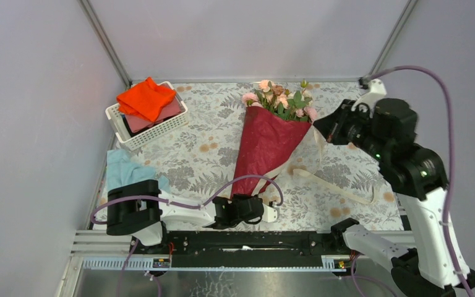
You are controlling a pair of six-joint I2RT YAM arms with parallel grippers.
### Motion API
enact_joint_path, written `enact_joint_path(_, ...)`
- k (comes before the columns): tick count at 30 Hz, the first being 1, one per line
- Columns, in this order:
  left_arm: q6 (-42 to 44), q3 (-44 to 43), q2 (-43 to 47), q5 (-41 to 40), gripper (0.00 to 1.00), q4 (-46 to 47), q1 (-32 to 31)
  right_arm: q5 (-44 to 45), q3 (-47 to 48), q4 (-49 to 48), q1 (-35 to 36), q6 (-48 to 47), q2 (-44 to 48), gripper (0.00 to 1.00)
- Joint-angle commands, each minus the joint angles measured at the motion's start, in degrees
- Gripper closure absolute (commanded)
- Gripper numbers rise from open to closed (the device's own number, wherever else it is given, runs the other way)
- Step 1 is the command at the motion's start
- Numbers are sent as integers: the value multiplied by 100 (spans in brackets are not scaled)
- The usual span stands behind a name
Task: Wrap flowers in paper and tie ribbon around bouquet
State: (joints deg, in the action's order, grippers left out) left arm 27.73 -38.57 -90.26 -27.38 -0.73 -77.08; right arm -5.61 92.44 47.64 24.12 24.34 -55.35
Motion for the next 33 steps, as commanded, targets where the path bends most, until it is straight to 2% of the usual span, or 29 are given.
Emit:
enact_joint_path(1,-69,-112,144,-24,100,-35,65,902,-354,864,14,-159,-38,100)
enact_joint_path(3,-65,-123,155,-71,100,1,114,1130,-608,1064,14,-187,4,100)
enact_joint_path(6,-67,-172,173,-87,100,9,195,1011,-1375,1119,14,-103,-5,100)
enact_joint_path(11,-76,-203,249,-130,100,-17,258,770,-3297,-80,-78,-29,-113,100)
enact_joint_path(16,-84,-222,330,-171,100,-38,328,-138,-4079,-1232,-1041,-405,-948,100)
enact_joint_path(20,-82,-247,335,-193,100,-31,397,-54,-4176,-1876,-1810,-714,-1641,98)
enact_joint_path(21,-75,-255,334,-196,100,-26,403,12,-4113,-1911,-1917,-746,-1871,93)
enact_joint_path(22,-82,-256,341,-198,100,-24,412,113,-4028,-1886,-1927,-796,-2193,77)
enact_joint_path(24,-81,-250,349,-198,100,-32,428,464,-3813,-1681,-1935,-806,-2603,32)
enact_joint_path(25,-87,-248,361,-179,100,-26,430,778,-3723,-1607,-1930,-756,-2719,14)
enact_joint_path(26,-88,-246,372,-160,100,-27,430,1024,-3676,-1597,-1935,-702,-2734,3)
enact_joint_path(29,-115,-247,377,-89,100,-57,432,996,-3805,-1934,-1914,-380,-2209,0)
enact_joint_path(33,-123,-257,369,-7,100,-76,433,-162,-4377,-2966,-1627,66,-1442,0)
